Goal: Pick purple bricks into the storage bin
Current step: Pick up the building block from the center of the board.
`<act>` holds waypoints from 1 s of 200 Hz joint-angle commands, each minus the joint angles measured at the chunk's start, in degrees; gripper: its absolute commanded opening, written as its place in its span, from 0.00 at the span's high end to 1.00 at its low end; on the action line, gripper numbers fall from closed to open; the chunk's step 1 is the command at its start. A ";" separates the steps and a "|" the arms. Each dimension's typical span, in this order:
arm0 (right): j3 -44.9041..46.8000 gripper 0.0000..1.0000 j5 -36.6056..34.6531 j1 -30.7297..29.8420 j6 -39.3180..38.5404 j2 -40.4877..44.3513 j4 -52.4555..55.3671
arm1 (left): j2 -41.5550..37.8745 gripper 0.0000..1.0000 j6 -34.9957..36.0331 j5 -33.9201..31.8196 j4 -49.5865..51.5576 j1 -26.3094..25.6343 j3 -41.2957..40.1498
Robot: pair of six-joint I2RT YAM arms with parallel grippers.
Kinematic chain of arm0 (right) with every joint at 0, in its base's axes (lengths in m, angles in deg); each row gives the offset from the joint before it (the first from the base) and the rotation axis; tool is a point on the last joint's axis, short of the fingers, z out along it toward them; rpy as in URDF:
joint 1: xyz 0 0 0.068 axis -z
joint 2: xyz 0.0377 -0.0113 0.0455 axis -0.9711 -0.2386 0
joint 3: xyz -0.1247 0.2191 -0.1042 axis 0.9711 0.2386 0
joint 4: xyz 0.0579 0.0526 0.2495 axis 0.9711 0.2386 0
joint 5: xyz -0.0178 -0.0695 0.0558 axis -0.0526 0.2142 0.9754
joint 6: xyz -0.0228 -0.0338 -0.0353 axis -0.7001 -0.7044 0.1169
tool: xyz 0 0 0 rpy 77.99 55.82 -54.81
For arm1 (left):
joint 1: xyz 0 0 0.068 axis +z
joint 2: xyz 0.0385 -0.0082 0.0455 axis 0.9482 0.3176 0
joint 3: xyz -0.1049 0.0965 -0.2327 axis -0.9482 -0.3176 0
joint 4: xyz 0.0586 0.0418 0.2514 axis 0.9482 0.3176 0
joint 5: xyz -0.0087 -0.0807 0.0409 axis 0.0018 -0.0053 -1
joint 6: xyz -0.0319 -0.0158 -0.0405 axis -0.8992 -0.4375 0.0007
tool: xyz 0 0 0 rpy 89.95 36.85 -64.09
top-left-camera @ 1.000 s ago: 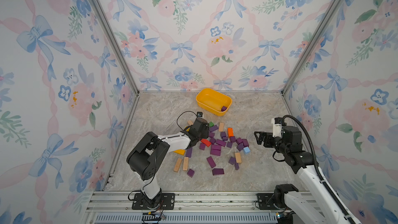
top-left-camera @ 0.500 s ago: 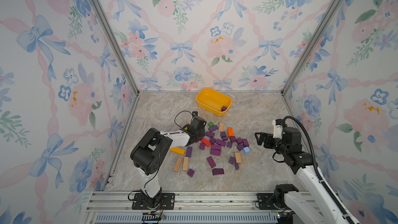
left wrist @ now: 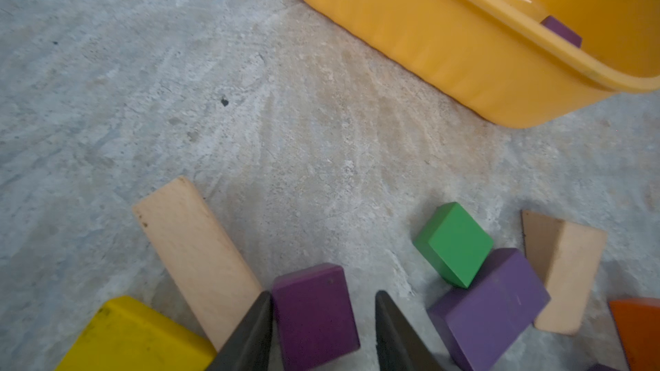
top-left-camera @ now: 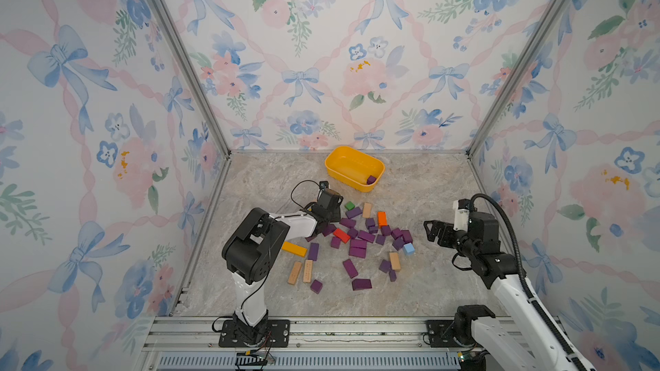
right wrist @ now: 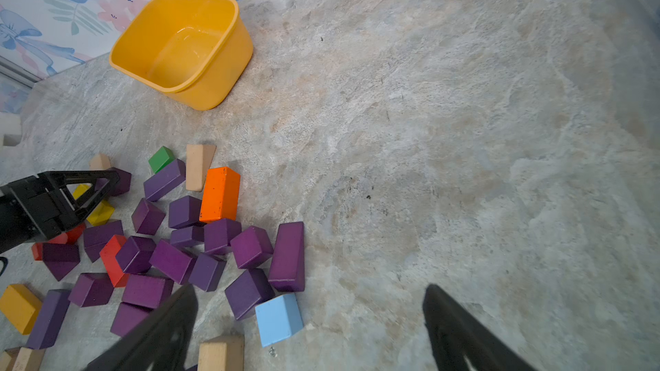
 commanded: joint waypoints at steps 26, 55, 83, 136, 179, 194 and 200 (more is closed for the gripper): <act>0.89 0.03 -0.71 0.78 0.77 -0.61 0.47 | 3.14 0.57 0.30 1.14 1.95 0.43 2.05; 0.91 0.03 -0.92 0.97 0.93 -0.95 0.55 | 3.19 0.64 0.95 0.06 2.29 0.39 2.13; 0.91 0.03 -1.01 1.13 1.07 -1.39 0.64 | 2.10 0.68 1.62 -0.64 2.31 0.32 1.97; 1.42 0.03 -0.65 1.22 1.30 -1.62 0.56 | -1.13 0.69 4.67 -0.82 2.22 0.36 2.17; 2.06 0.03 0.55 1.38 1.62 -1.42 -0.27 | -4.69 0.68 5.95 -0.22 2.22 0.34 3.46; 2.15 0.03 0.77 1.39 1.83 -1.48 -0.59 | -5.70 0.68 6.54 -0.36 2.22 0.36 4.49; 2.14 0.03 0.75 1.43 1.88 -1.59 -0.59 | -5.87 0.68 6.83 -0.51 2.23 0.31 5.06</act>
